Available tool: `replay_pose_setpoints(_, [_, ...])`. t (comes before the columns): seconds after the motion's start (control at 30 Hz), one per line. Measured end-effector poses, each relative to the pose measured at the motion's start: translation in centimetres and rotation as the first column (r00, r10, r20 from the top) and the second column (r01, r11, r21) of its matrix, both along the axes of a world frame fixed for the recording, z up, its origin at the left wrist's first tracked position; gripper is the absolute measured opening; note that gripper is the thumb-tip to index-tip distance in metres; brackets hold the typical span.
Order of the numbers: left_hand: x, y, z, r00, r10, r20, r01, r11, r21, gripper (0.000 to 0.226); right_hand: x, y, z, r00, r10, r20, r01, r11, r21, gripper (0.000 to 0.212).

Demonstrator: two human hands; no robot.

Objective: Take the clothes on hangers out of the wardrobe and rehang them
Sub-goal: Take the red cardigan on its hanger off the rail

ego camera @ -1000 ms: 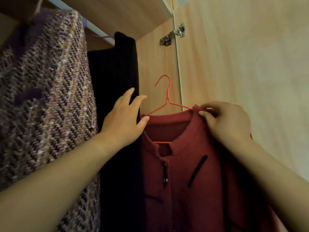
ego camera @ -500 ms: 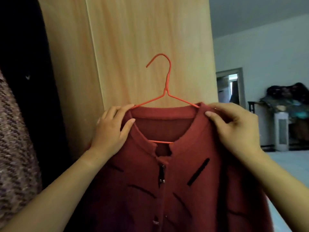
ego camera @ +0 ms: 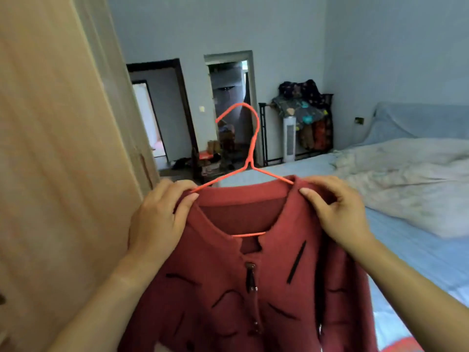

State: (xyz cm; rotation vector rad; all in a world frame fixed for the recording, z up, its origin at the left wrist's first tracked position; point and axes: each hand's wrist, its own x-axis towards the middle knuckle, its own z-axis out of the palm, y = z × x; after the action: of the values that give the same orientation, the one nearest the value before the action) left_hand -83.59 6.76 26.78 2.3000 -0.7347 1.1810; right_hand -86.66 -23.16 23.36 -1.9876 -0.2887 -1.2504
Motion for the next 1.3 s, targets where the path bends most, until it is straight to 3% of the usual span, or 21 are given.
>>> replay_pose_setpoints(0.4, [4.5, -23.7, -12.3, 0.873, -0.390, -0.291, 0.384, 0.920, -0.080, 0.018, -4.1, -21.6, -8.9, 0.915, -0.331, -0.230, 0.334, 0.942, -0.024, 0.014])
replay_pose_setpoints(0.7, [16.4, -37.3, -17.4, 0.786, -0.481, -0.389, 0.458, 0.875, -0.156, 0.016, 5.4, -33.3, -11.6, 0.812, -0.492, -0.314, 0.487, 0.868, -0.099, 0.012])
replay_pose_setpoints(1.07, [36.0, -45.1, -21.0, 0.827, -0.259, -0.500, 0.259, 0.963, -0.070, 0.023, 30.0, -43.8, -16.2, 0.853, -0.281, -0.439, 0.282, 0.957, -0.065, 0.014])
replay_pose_setpoints(1.3, [46.4, -47.6, -29.0, 0.759, 0.079, -0.647, -0.039, 0.996, 0.077, 0.012, 45.9, -46.6, -25.5, 0.767, -0.063, -0.639, 0.050, 0.998, -0.038, 0.016])
